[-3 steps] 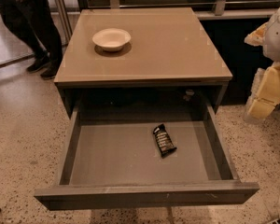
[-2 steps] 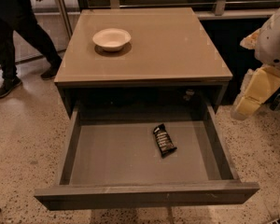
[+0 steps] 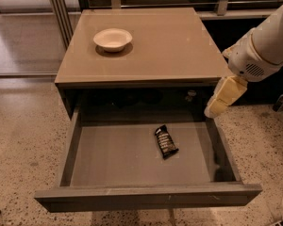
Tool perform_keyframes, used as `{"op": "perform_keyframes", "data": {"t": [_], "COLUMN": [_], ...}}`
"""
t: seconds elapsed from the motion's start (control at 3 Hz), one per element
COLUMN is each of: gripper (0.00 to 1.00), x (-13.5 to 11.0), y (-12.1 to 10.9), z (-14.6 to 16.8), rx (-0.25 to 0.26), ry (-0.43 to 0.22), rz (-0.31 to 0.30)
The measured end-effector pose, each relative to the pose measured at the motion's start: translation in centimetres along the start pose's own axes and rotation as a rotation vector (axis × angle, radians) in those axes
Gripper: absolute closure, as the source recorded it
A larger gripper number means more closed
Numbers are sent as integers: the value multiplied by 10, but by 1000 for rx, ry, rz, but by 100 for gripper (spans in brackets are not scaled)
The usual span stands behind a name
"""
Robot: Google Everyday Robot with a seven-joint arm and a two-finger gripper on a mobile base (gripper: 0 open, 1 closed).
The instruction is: Pick rxbar chocolate from top drawer and place on counter
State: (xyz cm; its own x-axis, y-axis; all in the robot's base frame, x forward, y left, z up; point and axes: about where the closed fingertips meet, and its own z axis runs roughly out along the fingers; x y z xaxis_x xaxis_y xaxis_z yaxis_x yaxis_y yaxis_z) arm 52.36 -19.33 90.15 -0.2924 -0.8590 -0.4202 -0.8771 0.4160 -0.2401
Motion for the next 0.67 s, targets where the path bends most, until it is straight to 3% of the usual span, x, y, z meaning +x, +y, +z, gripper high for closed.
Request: {"op": "perform_keyframes", "data": {"t": [0.33,0.67], "gripper": [0,0], "x": [0,7], "y": [0,12], "z": [3,45], "rx": [5,-12], "ry": [-3,-29], "rz": [-6,-4]}}
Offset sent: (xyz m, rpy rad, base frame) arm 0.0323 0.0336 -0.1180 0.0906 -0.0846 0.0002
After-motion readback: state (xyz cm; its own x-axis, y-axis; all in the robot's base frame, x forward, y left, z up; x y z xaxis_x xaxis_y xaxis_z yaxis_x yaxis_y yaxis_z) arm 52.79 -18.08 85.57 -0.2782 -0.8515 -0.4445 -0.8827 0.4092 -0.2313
